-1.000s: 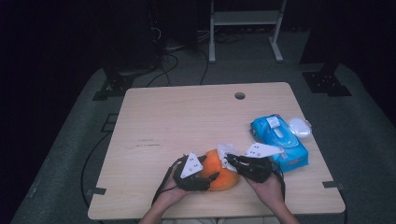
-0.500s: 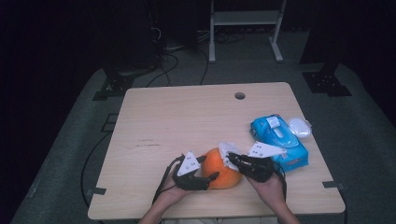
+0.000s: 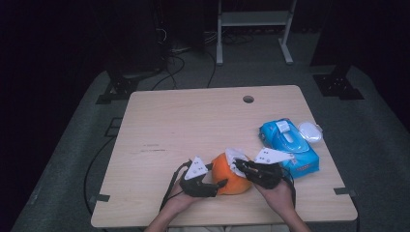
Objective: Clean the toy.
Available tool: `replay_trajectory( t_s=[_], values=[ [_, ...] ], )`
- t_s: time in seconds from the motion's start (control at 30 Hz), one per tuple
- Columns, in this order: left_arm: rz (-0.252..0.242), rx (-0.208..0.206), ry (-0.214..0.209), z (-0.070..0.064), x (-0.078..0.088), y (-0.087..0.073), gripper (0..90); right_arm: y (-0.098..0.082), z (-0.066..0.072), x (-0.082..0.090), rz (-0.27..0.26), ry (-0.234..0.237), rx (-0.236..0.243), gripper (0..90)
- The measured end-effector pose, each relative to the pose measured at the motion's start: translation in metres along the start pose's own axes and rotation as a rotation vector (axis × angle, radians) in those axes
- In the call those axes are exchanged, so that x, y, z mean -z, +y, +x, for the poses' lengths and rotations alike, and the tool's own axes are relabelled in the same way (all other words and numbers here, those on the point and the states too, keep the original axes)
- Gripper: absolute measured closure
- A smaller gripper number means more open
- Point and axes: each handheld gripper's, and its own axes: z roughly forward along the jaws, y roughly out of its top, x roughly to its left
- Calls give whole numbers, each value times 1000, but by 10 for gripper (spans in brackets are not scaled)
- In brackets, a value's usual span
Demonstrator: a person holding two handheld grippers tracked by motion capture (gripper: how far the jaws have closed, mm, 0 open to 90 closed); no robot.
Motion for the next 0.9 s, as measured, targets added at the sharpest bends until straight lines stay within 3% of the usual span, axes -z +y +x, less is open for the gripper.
replay_trajectory(
  t_s=[0.07, 0.13, 0.23, 0.27, 0.33, 0.4, 0.43, 0.53, 0.63, 0.7, 0.8, 0.9],
  values=[
    [-8, -10, 1, -3, 0, 2, 378, 5, 5, 3, -17, 33, 9, 816],
    [-2, -29, 9, -6, -1, 3, 394, 8, 10, 1, 6, 10, 54, 816],
    [-5, -35, -4, -5, 0, 2, 399, 5, 7, -1, 29, 2, 59, 817],
    [-11, -23, -8, -3, 1, 1, 385, 5, 4, 0, 29, -1, 56, 817],
    [-25, 22, -8, 2, -1, 0, 261, 3, -5, 2, 39, -27, 42, 817],
    [-12, 78, -23, 6, -4, -1, 183, -3, -12, 3, 43, -24, 8, 817],
    [-4, 107, -42, 8, -6, -2, 172, -4, -13, 3, 42, -17, -6, 817],
    [-2, 136, -54, 9, -8, -4, 187, -4, -13, 2, 48, -26, 12, 817],
    [1, 96, -34, 3, -6, -1, 288, -4, -10, 1, 44, -33, 8, 818],
    [11, 63, -18, -2, -5, 1, 311, 1, 2, 2, 37, -49, 57, 817],
    [30, 16, 1, -7, -6, 1, 325, 6, 17, -1, 34, -19, 90, 817],
    [24, 7, 1, -7, -5, 2, 341, 10, 20, -3, 50, -36, 131, 817]
  ],
)
